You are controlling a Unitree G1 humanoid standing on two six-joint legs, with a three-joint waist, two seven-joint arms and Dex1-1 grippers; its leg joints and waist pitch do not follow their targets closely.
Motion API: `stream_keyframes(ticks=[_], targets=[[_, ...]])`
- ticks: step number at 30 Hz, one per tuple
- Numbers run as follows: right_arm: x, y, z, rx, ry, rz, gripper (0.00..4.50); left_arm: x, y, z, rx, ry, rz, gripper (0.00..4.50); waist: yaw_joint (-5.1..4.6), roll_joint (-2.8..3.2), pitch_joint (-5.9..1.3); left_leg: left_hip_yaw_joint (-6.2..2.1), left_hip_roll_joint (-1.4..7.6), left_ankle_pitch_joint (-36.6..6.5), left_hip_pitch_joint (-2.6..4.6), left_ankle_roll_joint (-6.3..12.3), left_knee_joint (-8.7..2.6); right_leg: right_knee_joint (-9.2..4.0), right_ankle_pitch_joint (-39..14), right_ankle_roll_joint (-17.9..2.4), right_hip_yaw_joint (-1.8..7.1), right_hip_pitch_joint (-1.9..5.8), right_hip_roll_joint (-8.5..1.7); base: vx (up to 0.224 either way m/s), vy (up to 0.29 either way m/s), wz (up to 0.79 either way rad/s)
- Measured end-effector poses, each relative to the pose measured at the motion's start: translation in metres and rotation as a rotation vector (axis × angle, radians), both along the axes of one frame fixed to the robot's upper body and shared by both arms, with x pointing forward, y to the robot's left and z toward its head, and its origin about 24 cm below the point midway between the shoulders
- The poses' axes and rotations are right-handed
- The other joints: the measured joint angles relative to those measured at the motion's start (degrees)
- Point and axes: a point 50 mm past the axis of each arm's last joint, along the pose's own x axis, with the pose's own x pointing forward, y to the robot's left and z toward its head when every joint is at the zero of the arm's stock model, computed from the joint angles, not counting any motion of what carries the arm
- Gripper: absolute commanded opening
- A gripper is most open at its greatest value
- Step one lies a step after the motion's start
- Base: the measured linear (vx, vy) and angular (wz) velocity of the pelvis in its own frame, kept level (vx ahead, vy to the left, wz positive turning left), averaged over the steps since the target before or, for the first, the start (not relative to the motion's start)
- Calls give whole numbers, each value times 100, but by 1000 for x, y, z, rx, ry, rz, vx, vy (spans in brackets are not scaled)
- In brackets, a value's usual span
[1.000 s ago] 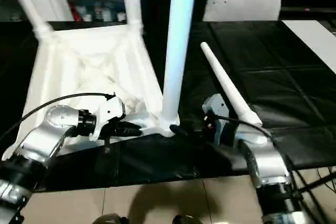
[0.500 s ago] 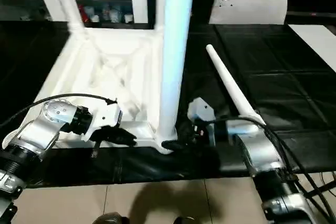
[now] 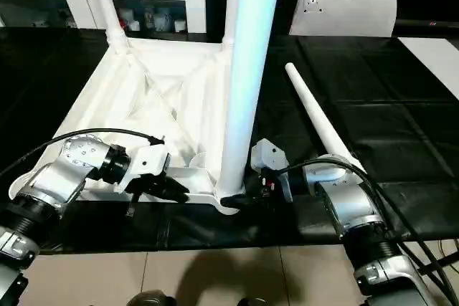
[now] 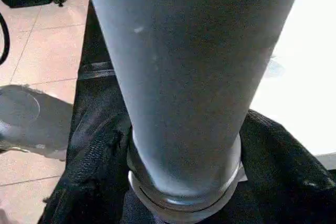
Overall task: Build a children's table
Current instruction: Rotate leg to tighten
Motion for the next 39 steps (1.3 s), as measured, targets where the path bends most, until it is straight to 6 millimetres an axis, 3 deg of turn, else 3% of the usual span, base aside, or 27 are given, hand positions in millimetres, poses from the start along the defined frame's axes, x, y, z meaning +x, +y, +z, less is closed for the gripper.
stream_keyframes(ticks=[8,13,15,20,24,26,27,30,33,39], targets=[[-4,4,-5,63,88,-66,265,1,-1,-1,-23,20,42,0,11,-11,-10,0,2,0,4,0,1,3,0,0,0,3,0,0,0,0],[-1,11,-17,146,112,-355,262,8,-7,-6,-54,37,254,0,-62,-12,-19,-1,6,7,46,-69,3,-3,0,15,-4,60,1,-22,-1,-1],[5,18,-23,190,123,-543,262,12,-13,-11,-75,47,383,0,-183,-4,-22,-4,16,16,121,-84,5,-27,-8,29,-28,105,0,0,0,0],[18,23,-27,227,141,-846,261,15,-41,-18,-139,78,556,0,-484,43,-34,-51,71,19,110,-89,6,-209,-9,31,-197,189,-7,0,0,0],[34,37,-21,235,162,-1040,261,18,-57,-19,-166,86,719,0,-611,56,-37,-50,61,18,103,-88,3,-222,-9,31,-253,188,-55,0,0,0],[38,39,-18,231,155,-1097,261,20,-65,-18,-177,82,765,0,-619,65,-35,-50,44,17,98,-87,-7,-213,-7,32,-253,178,-71,0,0,0],[40,39,-17,233,152,-1107,311,20,-66,-17,-179,78,772,0,-620,66,-36,-50,36,14,95,-83,-19,-212,2,35,-250,173,-76,0,0,0],[41,40,-14,251,135,-1105,324,21,-67,-14,-182,62,764,0,-612,70,-41,-50,24,-9,70,-66,-21,-195,103,38,-236,143,-84,17,-9,1],[37,40,-12,278,114,-1083,361,21,-62,-10,-175,22,721,0,-562,84,-54,-51,29,13,-11,-33,-36,-117,72,11,-234,54,-82,17,-9,1],[21,33,-17,267,71,-964,413,20,-45,-8,-130,-43,627,0,-473,84,-55,-52,70,29,-12,-63,-46,-68,31,-20,-246,20,-45,0,0,0]])
